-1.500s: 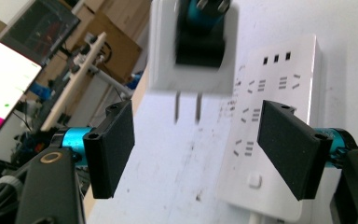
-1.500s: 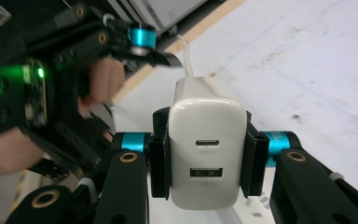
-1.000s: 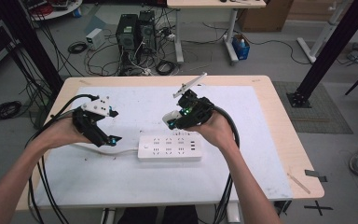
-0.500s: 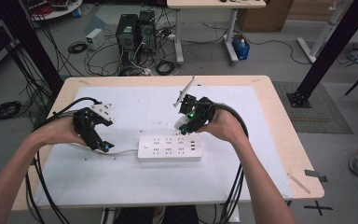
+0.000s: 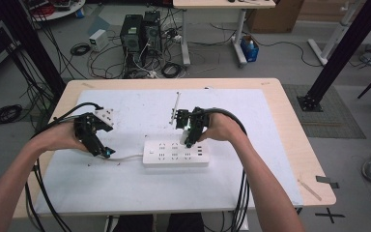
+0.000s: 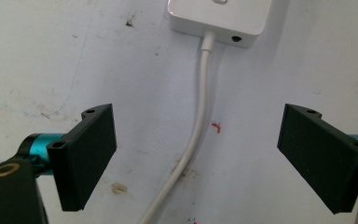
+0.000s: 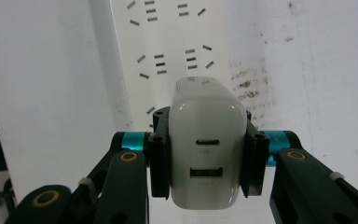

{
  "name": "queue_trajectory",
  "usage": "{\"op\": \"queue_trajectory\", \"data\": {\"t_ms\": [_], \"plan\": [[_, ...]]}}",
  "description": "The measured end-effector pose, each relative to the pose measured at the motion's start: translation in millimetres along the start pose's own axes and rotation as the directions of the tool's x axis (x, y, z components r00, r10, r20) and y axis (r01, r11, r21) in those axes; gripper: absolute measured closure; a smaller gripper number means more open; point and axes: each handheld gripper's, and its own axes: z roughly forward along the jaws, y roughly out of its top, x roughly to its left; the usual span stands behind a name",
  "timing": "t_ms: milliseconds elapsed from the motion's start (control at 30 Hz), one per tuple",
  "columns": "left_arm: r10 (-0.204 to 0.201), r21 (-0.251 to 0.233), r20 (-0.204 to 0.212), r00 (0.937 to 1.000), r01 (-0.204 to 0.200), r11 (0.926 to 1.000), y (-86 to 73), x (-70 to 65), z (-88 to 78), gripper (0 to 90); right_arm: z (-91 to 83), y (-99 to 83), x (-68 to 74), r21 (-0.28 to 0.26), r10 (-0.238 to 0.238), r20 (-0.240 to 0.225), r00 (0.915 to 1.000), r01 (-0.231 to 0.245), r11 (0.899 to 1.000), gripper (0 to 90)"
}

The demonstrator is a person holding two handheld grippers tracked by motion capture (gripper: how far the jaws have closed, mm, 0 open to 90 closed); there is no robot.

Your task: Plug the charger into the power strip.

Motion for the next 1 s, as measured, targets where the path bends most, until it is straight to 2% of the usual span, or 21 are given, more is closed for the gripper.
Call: {"op": "queue_trajectory", "data": {"t_ms": [33, 67, 200, 300, 367, 467, 500, 533, 567, 733, 900, 1000], "plan": [[0.000, 0.000, 0.000, 1.0000, 0.000, 1.0000, 0.0, 0.0, 0.0, 11.7, 0.0, 0.0, 0.0, 0.000, 0.000, 0.000, 1.0000, 0.000, 1.000, 62.1], [0.000, -0.002, -0.009, 1.0000, 0.000, 1.0000, -1.6, 0.8, 0.6, 11.7, 6.1, -0.1, -2.3, 0.023, -0.023, -0.023, 0.9995, 0.024, 0.999, 62.1], [-0.015, -0.005, -0.018, 0.9997, 0.015, 0.9999, -6.2, 1.6, 3.1, 11.7, 16.3, 0.9, -3.8, 0.060, -0.067, -0.038, 0.9970, 0.069, 0.996, 62.2], [-0.015, 0.004, -0.022, 0.9996, 0.015, 0.9999, -7.7, 2.0, 4.6, 11.7, 19.8, 2.2, -5.7, 0.064, -0.073, -0.036, 0.9967, 0.075, 0.995, 62.2], [-0.014, 0.000, -0.025, 0.9996, 0.014, 0.9999, -8.1, 2.5, 4.4, 11.7, 22.3, 5.2, -7.2, 0.060, -0.092, -0.055, 0.9943, 0.095, 0.994, 62.2], [-0.023, -0.011, -0.030, 0.9993, 0.023, 0.9997, -8.7, 2.0, 4.1, 11.7, 23.0, 7.8, -8.2, 0.071, -0.097, -0.044, 0.9943, 0.100, 0.992, 62.2], [-0.016, -0.006, -0.031, 0.9994, 0.016, 0.9999, -8.9, 2.3, 3.5, 11.7, 23.6, 9.4, -9.0, 0.082, -0.097, -0.053, 0.9939, 0.101, 0.991, 62.2], [-0.026, -0.015, -0.032, 0.9992, 0.026, 0.9996, -9.5, 1.3, 3.7, 11.7, 23.6, 9.4, -9.0, 0.082, -0.097, -0.053, 0.9939, 0.101, 0.991, 62.2], [-0.021, -0.012, -0.033, 0.9992, 0.020, 0.9997, -10.0, 1.4, 3.1, 11.7, 25.1, 12.0, -9.5, 0.100, -0.116, -0.044, 0.9922, 0.120, 0.988, 62.2], [-0.029, -0.019, -0.036, 0.9989, 0.028, 0.9994, -15.1, 0.1, 2.8, 11.7, 27.9, 15.5, -10.3, 0.131, -0.126, -0.040, 0.9912, 0.131, 0.983, 62.2], [-0.032, -0.018, -0.041, 0.9986, 0.031, 0.9994, -19.1, -0.4, 2.7, 11.7, 28.9, 16.9, -11.1, 0.156, -0.119, -0.054, 0.9915, 0.126, 0.980, 62.2], [-0.035, -0.022, -0.040, 0.9986, 0.034, 0.9992, -19.1, -0.8, 1.9, 11.7, 30.9, 16.0, -10.8, 0.168, -0.133, -0.061, 0.9893, 0.141, 0.976, 62.2]]}}
